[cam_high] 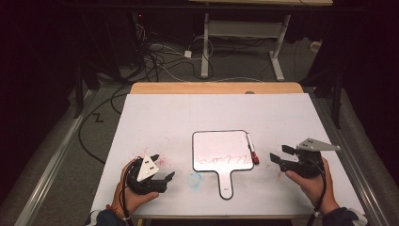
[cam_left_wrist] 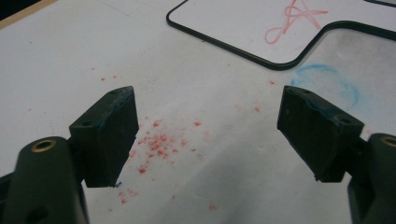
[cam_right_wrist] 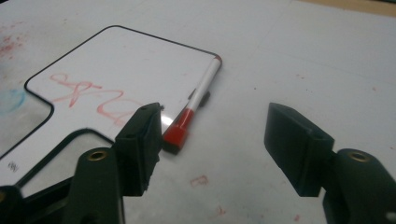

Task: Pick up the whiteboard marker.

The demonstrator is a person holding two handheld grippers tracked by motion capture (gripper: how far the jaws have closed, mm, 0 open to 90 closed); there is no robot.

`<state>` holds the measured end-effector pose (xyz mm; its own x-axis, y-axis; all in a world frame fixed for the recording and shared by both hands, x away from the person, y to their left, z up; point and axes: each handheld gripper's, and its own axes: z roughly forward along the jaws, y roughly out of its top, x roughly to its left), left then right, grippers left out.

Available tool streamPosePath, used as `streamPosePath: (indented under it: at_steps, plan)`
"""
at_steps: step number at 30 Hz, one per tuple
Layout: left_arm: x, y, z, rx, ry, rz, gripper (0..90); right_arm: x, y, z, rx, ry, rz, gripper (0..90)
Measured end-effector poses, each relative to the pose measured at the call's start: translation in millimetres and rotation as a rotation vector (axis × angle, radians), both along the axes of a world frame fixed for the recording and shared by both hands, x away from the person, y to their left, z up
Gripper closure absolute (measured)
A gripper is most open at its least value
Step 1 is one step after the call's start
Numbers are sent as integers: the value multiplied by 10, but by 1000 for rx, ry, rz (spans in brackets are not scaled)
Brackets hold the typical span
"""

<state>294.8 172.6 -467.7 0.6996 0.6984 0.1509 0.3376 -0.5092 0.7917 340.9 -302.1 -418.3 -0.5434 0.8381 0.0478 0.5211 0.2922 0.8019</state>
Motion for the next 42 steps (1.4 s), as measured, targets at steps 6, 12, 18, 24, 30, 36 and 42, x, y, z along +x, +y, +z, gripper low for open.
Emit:
streamPosePath:
  at_steps: [6, 12, 18, 24, 30, 36, 42]
  plan:
    - [8, -10, -13, 17, 5, -9, 196, 380, 195, 6, -23, 80, 22, 432]
    - [15, -10, -25, 17, 12, -14, 196, 814, 406, -143, -53, 189, 57, 498]
    - [12, -9, -33, 24, 25, -28, 196, 1031, 557, -327, -80, 243, 63, 584]
    - [-5, -7, -20, 28, 19, -29, 196, 1107, 557, -396, -61, 276, 73, 714]
    - [-1, -12, -21, 28, 30, -24, 196, 1097, 572, -389, -59, 278, 89, 807]
    - [43, -46, 13, -44, 63, -16, 197, 1038, 593, -323, -47, 237, 96, 810]
    - [202, -255, 193, -233, 104, -52, 217, 832, 680, -93, 33, 131, 139, 810]
